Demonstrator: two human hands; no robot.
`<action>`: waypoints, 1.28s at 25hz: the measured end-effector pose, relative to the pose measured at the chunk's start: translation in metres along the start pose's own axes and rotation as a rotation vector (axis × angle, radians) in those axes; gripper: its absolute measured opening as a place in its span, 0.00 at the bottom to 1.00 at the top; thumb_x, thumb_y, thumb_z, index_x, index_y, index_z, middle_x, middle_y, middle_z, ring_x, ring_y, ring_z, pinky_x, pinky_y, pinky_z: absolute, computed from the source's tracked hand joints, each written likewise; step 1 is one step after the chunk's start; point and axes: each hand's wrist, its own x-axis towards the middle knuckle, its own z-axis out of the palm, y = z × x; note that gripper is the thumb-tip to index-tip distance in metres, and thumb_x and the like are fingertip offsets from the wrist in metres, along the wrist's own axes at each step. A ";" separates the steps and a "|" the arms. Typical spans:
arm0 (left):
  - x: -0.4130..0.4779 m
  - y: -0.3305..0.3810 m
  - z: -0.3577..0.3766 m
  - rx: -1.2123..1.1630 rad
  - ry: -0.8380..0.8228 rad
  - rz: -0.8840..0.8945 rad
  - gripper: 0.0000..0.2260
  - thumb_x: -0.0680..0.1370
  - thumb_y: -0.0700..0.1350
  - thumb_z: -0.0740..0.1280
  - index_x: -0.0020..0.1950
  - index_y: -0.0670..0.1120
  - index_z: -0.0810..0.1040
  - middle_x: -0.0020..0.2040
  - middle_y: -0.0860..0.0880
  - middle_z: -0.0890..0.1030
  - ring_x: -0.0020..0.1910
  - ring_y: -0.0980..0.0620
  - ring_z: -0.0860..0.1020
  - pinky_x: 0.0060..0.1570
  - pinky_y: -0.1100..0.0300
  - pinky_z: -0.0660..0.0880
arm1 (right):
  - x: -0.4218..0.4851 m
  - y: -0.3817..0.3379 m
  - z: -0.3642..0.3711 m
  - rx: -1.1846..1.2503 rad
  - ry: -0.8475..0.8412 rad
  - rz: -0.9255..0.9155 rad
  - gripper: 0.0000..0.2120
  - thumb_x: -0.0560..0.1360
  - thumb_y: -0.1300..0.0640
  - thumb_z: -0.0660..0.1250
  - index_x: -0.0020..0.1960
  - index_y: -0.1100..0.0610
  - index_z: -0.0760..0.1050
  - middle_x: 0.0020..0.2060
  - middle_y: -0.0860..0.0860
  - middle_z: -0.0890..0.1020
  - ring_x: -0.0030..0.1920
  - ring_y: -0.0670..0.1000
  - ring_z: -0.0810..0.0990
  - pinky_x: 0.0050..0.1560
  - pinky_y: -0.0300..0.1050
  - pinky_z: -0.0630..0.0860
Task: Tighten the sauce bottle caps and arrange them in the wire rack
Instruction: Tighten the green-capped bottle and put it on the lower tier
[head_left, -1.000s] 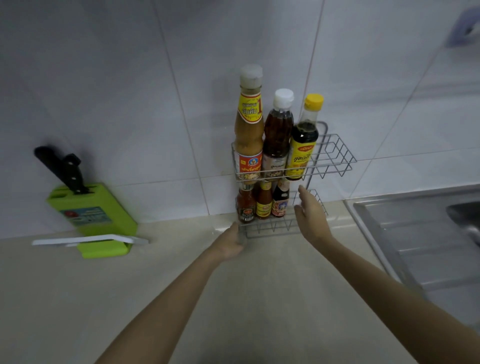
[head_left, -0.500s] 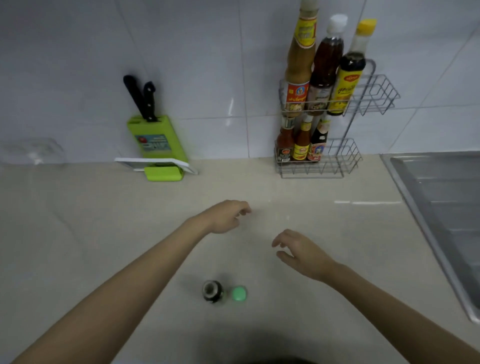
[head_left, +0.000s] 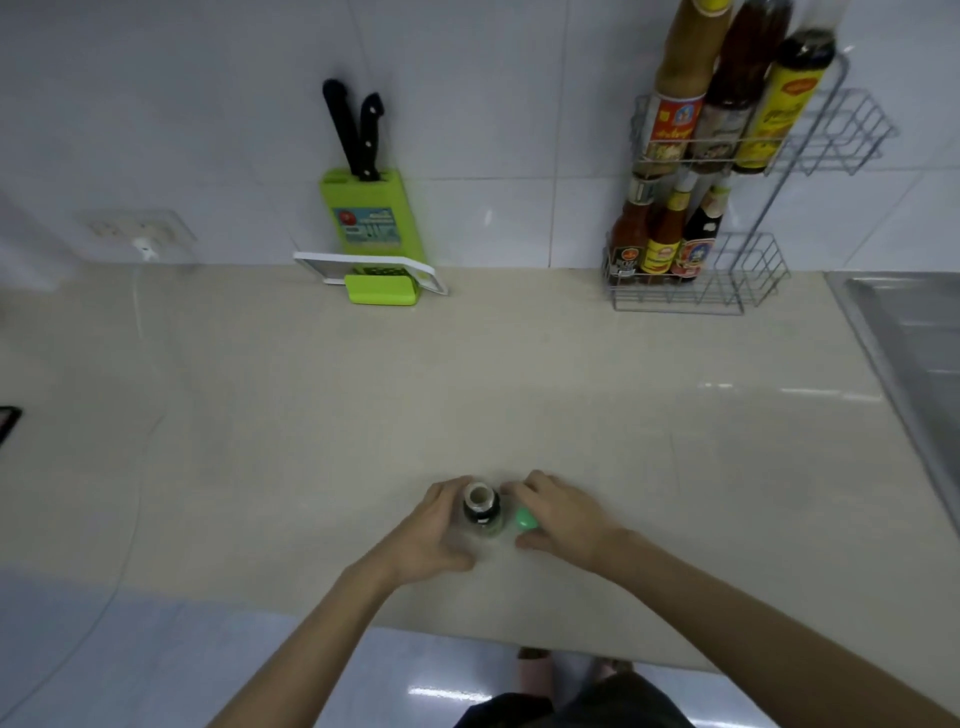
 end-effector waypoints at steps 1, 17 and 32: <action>0.001 0.000 0.007 -0.078 0.063 0.028 0.36 0.64 0.47 0.76 0.68 0.57 0.64 0.66 0.54 0.69 0.68 0.53 0.70 0.69 0.61 0.68 | 0.002 -0.002 0.003 -0.025 -0.002 0.015 0.24 0.74 0.53 0.67 0.66 0.56 0.66 0.61 0.57 0.70 0.61 0.58 0.71 0.59 0.51 0.70; 0.067 0.098 0.005 -0.168 0.253 0.160 0.29 0.65 0.63 0.69 0.60 0.47 0.77 0.52 0.50 0.82 0.49 0.52 0.80 0.53 0.54 0.78 | -0.050 0.045 -0.111 0.416 0.627 -0.080 0.16 0.78 0.58 0.63 0.65 0.57 0.73 0.54 0.47 0.74 0.55 0.39 0.75 0.57 0.32 0.73; 0.094 0.172 -0.008 -0.308 -0.010 0.262 0.19 0.68 0.59 0.73 0.54 0.50 0.79 0.48 0.44 0.81 0.44 0.54 0.75 0.47 0.55 0.73 | -0.084 0.080 -0.201 0.266 0.514 -0.116 0.17 0.79 0.56 0.61 0.68 0.51 0.72 0.53 0.47 0.79 0.53 0.45 0.76 0.54 0.38 0.72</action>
